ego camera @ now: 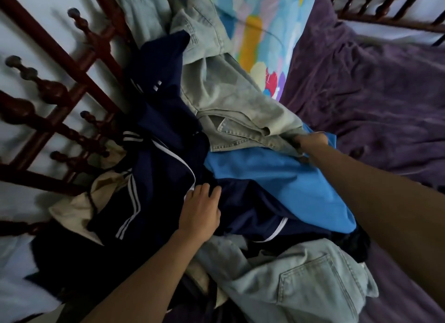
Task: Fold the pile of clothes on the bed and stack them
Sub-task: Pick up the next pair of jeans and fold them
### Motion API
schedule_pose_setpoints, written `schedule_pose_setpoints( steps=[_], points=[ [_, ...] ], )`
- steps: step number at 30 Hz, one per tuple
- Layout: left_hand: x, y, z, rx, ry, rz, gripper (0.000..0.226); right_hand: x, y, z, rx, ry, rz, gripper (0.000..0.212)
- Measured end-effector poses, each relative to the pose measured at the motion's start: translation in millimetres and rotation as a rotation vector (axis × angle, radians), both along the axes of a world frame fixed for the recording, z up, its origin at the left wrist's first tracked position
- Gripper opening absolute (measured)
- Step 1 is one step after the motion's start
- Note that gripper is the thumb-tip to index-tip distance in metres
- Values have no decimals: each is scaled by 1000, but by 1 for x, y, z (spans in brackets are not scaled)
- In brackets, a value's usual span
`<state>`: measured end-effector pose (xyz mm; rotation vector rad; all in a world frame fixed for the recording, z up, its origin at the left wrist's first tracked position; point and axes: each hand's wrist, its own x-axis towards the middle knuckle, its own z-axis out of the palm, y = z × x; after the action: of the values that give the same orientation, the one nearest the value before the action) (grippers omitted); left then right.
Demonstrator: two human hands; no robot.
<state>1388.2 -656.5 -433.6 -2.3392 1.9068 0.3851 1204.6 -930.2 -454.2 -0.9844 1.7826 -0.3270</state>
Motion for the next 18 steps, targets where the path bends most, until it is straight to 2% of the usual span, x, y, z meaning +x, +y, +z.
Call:
schedule_pose_setpoints(
  steps=[2,3,6,8,10,13,15,18],
  points=[
    [-2,-9,7,-24,13,18,38,0,0,8,-41,-140,-80,22],
    [-2,-15,13,-59,25,33,36,1,3,15,-88,-194,-99,17],
    [-8,-46,46,-266,137,49,39,-3,28,59,-166,-474,-135,15],
    [-17,-70,74,-456,211,29,45,-13,50,95,-187,-622,-14,9],
    [-29,-90,102,-549,211,10,57,-28,70,130,-243,-644,170,11],
    [-46,-109,138,-477,105,-10,72,-60,94,181,-305,-631,389,13],
    [-59,-112,158,-443,123,-37,60,-87,106,212,-306,-611,491,11],
    [-81,-107,198,-501,364,-11,32,-128,117,253,-323,-558,560,11]
  ],
)
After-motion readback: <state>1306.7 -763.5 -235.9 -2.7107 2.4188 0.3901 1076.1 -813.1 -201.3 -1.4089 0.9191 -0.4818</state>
